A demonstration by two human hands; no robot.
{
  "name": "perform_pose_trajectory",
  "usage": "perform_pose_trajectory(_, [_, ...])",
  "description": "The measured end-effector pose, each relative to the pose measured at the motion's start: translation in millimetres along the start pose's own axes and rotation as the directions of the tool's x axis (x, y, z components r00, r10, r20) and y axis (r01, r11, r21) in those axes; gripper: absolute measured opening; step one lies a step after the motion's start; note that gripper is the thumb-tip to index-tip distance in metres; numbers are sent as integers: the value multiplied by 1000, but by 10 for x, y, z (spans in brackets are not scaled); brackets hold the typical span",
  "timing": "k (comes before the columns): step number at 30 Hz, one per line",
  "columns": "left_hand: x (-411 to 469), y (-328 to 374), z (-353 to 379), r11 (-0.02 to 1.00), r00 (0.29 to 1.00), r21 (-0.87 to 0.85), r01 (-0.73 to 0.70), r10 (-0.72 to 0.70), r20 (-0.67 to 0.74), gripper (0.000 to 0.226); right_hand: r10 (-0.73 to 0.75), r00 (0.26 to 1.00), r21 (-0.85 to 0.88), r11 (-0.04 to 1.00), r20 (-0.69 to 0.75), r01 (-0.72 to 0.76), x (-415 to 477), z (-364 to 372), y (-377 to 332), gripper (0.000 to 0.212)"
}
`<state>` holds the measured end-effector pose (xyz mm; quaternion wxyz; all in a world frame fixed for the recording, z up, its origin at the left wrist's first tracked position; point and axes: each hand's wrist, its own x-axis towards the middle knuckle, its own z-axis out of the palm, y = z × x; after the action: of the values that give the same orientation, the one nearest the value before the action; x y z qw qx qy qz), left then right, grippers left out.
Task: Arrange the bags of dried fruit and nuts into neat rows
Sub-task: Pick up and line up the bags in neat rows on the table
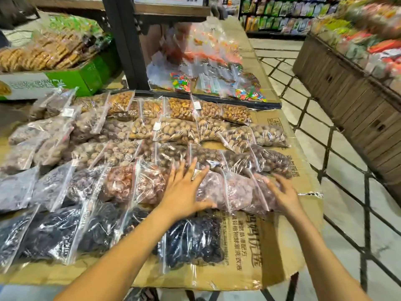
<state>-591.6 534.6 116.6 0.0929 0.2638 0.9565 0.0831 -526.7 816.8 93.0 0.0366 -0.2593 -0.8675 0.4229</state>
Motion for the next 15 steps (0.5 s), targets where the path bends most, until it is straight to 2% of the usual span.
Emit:
perform_pose_trajectory(2, [93, -12, 87, 1000, 998, 23, 21, -22, 51, 107, -67, 998, -65, 996, -11, 67, -15, 72, 181, 79])
perform_pose_trajectory(4, [118, -31, 137, 998, 998, 46, 40, -43, 52, 107, -91, 995, -118, 989, -39, 86, 2, 137, 239, 80])
perform_pose_trajectory(7, [104, -32, 171, 994, 997, 81, 72, -75, 24, 101, -73, 987, -205, 978, -143, 43, 17, 229, 164, 69])
perform_pose_trajectory(11, [76, 92, 189, 980, 984, 82, 180, -180, -4, 98, 38, 957, -205, 974, -286, -100, -46, 393, 81, 73])
perform_pose_trajectory(15, [40, 185, 178, 975, 980, 93, 200, -201, -4, 98, 29, 954, -211, 973, -297, -96, -86, 423, 79, 83])
